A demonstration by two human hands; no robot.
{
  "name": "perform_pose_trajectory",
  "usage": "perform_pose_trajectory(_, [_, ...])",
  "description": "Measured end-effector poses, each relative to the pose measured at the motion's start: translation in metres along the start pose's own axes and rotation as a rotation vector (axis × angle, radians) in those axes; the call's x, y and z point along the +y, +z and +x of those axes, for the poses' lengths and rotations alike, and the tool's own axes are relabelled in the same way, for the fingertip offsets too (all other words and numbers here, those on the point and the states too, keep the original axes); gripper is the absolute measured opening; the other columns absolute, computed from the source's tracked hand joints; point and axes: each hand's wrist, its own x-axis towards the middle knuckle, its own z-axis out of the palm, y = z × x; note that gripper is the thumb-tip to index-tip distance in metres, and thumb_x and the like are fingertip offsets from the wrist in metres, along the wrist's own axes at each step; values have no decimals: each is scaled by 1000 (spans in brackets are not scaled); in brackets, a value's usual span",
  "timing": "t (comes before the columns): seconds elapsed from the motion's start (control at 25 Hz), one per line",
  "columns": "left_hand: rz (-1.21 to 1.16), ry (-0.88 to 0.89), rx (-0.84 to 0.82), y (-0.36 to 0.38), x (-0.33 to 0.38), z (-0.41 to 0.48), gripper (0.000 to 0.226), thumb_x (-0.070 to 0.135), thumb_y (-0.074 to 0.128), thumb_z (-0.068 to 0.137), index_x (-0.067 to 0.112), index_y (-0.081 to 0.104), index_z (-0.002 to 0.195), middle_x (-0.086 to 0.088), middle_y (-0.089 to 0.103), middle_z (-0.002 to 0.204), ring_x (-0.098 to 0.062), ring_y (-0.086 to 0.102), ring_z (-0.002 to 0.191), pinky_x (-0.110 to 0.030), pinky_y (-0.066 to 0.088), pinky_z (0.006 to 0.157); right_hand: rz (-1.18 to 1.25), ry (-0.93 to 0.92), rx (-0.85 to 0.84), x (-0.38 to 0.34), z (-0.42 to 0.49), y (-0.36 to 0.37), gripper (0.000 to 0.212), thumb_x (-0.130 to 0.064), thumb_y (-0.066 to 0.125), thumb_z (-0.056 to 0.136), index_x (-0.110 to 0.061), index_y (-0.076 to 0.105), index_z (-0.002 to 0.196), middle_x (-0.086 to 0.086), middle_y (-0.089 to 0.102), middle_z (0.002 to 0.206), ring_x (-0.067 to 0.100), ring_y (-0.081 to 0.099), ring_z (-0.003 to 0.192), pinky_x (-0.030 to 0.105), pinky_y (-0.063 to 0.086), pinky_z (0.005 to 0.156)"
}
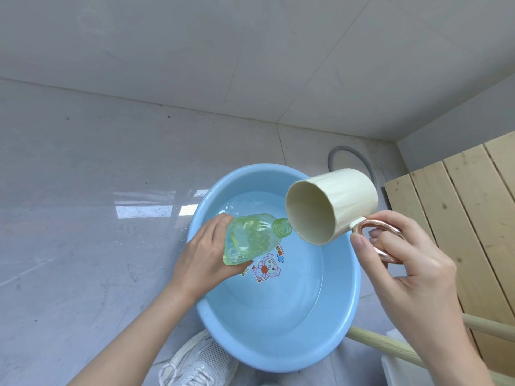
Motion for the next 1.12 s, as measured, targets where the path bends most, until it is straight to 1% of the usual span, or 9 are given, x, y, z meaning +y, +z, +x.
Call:
perform_pose_trajectory(0.12, [-4,8,9,-1,0,0,85,47,82,58,2,50,122,-11,60,119,-20,49,109,-26,34,95,-11,-8,6,0,0,-1,47,-35,54,89,-2,51,55,6,59,97,13,55,73,30,40,65])
perform_pose_trajectory(0.28, [0,15,21,0,1,0,87,44,86,55,2,48,122,-12,61,117,-19,47,108,-27,34,94,-33,-18,15,0,-1,0,47,-35,55,89,-3,49,54,7,59,98,16,56,72,31,40,65])
perform_pose_trajectory(0.4, [13,23,32,0,0,0,89,43,88,53,3,47,121,-14,61,116,-19,46,107,-27,34,94,-46,-33,24,0,-1,0,48,-34,54,90,-4,46,53,6,58,99,22,61,79,31,40,66])
perform_pose_trajectory(0.48, [15,23,34,0,0,0,90,43,88,52,2,47,121,-14,61,116,-19,46,107,-27,33,94,-58,-42,27,-1,-1,0,49,-34,54,90,-4,45,53,7,58,99,25,61,79,31,40,67])
perform_pose_trajectory(0.68, [5,20,27,0,0,0,86,45,84,55,0,50,121,-13,61,117,-20,47,107,-27,34,94,-77,-66,29,-2,-1,1,48,-33,53,91,-6,42,53,10,59,100,28,58,72,22,36,68])
perform_pose_trajectory(0.88, [0,9,17,1,0,0,89,42,88,53,2,49,122,-13,61,117,-20,48,108,-27,34,94,-96,-98,25,-4,0,2,47,-32,53,92,-7,43,53,13,59,103,29,58,76,15,35,74])
perform_pose_trajectory(1.04, [-1,15,29,1,0,0,89,43,88,53,3,47,122,-13,61,116,-20,47,106,-27,34,93,-109,-122,36,-4,-1,4,46,-31,54,92,-7,44,54,14,59,104,29,58,77,15,36,74])
perform_pose_trajectory(1.12, [2,21,39,1,0,0,89,42,88,52,3,47,121,-14,61,115,-20,47,106,-28,34,93,-114,-132,42,-3,-1,5,46,-30,54,92,-6,45,54,15,59,105,30,58,78,21,39,72])
